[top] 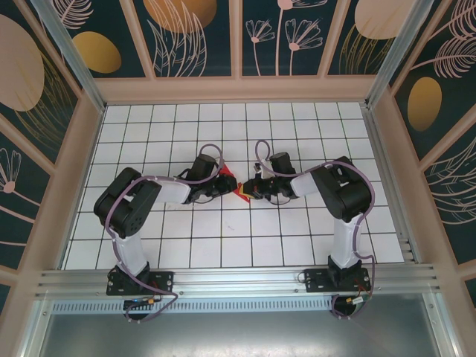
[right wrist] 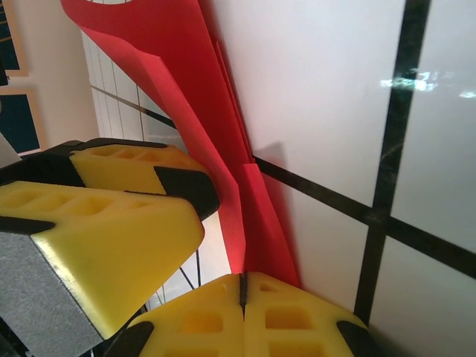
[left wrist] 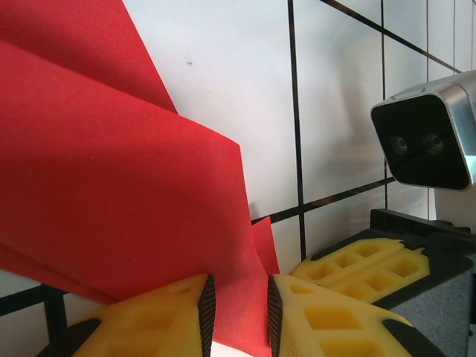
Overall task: Fold a paper plane with a square sheet of paper (pick it up from the middle)
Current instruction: Fold the wing for the fifth time at the center of the table.
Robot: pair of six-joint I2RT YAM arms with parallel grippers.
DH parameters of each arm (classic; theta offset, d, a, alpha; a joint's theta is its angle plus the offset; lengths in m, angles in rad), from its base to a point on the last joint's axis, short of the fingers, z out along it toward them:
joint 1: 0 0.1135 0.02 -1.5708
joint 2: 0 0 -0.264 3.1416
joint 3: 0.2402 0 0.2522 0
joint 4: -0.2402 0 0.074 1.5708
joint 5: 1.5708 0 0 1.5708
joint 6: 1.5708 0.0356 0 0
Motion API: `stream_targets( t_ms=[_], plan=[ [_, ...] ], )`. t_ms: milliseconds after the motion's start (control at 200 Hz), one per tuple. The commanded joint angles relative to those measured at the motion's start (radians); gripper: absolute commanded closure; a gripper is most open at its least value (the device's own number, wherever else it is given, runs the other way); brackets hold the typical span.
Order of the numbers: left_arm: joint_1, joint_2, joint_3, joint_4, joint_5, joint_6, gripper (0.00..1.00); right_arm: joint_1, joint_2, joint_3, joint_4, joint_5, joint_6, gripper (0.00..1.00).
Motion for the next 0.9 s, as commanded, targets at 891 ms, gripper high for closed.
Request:
stream_targets(
  t_ms=[891],
  plan=[
    [-0.001,-0.030,0.032,-0.208,-0.206,0.011,0.77,0.083,-0.145,0.093,-0.309,0.329,-0.140,1.00]
  ],
)
